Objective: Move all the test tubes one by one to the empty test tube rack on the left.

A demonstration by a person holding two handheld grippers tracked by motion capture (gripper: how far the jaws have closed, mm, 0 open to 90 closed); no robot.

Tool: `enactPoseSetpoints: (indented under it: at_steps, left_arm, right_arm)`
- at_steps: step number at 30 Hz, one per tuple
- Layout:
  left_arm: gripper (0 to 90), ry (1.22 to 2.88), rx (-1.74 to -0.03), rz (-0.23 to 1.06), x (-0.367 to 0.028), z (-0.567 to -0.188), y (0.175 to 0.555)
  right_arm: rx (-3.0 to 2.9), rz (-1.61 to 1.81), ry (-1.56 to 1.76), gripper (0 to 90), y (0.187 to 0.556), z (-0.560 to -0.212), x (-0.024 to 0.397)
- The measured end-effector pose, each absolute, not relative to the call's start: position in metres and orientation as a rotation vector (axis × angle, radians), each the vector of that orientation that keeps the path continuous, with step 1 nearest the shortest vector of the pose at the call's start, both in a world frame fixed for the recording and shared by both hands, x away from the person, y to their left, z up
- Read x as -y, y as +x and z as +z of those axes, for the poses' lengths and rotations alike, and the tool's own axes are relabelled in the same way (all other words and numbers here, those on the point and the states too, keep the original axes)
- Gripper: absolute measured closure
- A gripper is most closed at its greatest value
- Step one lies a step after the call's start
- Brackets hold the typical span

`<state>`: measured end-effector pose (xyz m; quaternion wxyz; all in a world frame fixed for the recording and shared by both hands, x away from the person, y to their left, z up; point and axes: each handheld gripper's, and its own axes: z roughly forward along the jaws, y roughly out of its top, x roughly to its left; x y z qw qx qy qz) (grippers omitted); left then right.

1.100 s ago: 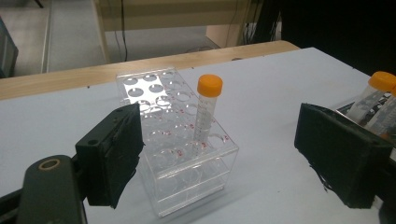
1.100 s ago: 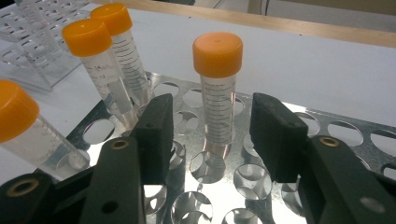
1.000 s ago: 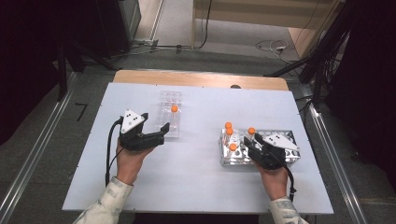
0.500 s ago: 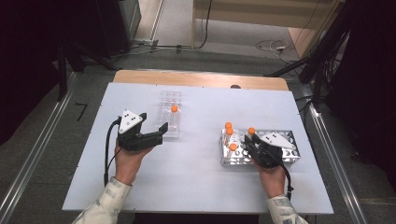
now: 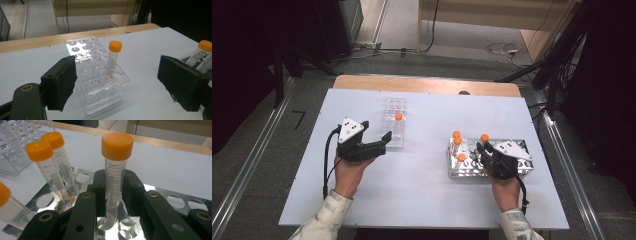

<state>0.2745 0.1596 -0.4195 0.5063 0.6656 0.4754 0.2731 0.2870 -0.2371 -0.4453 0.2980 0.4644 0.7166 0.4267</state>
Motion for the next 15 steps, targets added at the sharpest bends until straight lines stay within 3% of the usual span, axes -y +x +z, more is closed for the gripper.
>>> enactPoseSetpoints:
  at_steps: [15]
  left_arm:
    - [16.4,1.591,-1.137,0.664,-0.159,-0.418,0.272]
  right_arm:
    - [-1.853,1.217,1.193,72.3,0.274,-0.415,0.241]
